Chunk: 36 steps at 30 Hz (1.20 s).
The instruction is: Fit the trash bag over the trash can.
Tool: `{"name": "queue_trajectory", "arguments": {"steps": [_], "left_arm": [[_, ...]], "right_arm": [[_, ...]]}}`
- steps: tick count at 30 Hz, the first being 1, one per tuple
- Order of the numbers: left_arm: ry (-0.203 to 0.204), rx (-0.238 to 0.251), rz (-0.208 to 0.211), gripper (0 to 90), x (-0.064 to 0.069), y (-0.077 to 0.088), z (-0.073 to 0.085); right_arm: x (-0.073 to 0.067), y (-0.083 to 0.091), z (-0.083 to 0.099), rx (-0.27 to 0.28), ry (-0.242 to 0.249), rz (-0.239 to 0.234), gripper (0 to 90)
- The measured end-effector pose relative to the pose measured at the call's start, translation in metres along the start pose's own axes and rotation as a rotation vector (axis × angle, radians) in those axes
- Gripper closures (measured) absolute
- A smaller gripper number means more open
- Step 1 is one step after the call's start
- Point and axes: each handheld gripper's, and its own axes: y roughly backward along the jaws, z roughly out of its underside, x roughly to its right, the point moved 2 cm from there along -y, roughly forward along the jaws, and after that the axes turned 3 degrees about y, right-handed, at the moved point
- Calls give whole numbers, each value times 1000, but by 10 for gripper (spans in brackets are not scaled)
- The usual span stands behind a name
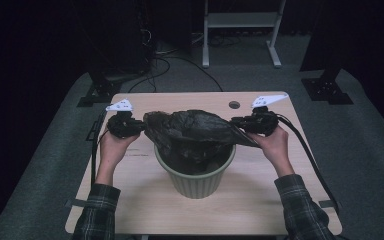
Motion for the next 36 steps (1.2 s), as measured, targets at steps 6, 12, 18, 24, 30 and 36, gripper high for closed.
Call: {"name": "queue_trajectory", "arguments": {"steps": [6, 12, 18, 24, 30, 36], "left_arm": [[-9, 20, 5, 899, 4, 6, -5], [-10, 29, 10, 899, 5, 8, -5], [-18, 30, 15, 899, 7, 12, -5], [-13, 40, 36, 897, 9, 17, -5], [-6, 40, 47, 894, 12, 21, -7], [-11, 40, 55, 894, 17, 26, -7]], "right_arm": [[-11, 36, -26, 128, 1, -35, 627], [-29, 30, -40, 150, 29, -132, 518], [-35, 13, -40, 92, 58, -140, 716], [-42, 23, -40, 102, 97, -144, 898], [-54, 37, -36, 118, 108, -185, 898], [-74, 54, -27, 135, 131, -238, 899]]}}
